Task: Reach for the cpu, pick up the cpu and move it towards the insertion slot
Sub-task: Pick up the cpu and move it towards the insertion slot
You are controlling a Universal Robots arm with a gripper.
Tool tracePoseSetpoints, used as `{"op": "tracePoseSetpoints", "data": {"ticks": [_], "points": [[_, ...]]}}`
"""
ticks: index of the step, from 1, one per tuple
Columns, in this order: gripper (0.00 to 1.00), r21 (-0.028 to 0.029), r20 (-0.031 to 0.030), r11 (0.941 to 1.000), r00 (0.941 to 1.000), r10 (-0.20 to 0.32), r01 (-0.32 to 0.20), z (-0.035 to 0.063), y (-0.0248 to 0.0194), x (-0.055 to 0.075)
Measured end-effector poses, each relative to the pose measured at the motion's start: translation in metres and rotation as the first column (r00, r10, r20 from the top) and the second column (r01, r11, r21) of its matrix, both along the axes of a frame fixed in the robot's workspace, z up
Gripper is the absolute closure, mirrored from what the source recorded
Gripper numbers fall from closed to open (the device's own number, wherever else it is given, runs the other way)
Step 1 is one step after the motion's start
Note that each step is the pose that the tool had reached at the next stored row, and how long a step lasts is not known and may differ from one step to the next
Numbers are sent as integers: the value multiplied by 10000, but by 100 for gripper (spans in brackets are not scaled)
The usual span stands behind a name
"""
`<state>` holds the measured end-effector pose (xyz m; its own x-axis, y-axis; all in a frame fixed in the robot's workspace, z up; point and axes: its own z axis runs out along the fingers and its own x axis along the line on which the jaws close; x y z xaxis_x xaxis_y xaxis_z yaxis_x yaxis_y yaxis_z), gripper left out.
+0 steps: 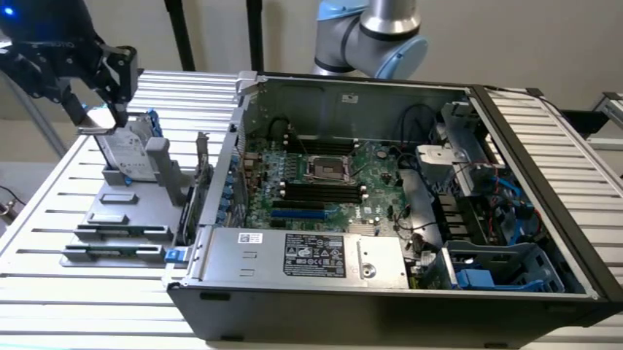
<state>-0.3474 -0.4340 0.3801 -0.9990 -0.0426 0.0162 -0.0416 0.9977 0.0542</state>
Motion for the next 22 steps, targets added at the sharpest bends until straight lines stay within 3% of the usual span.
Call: {"op": "tracePoseSetpoints", "data": {"ticks": [8, 22], "points": [[45, 6, -43, 10000, 10000, 2, -2, 166, -10, 367], [45, 6, -115, 10000, 9999, 16, -16, 234, -15, 1003]]}}
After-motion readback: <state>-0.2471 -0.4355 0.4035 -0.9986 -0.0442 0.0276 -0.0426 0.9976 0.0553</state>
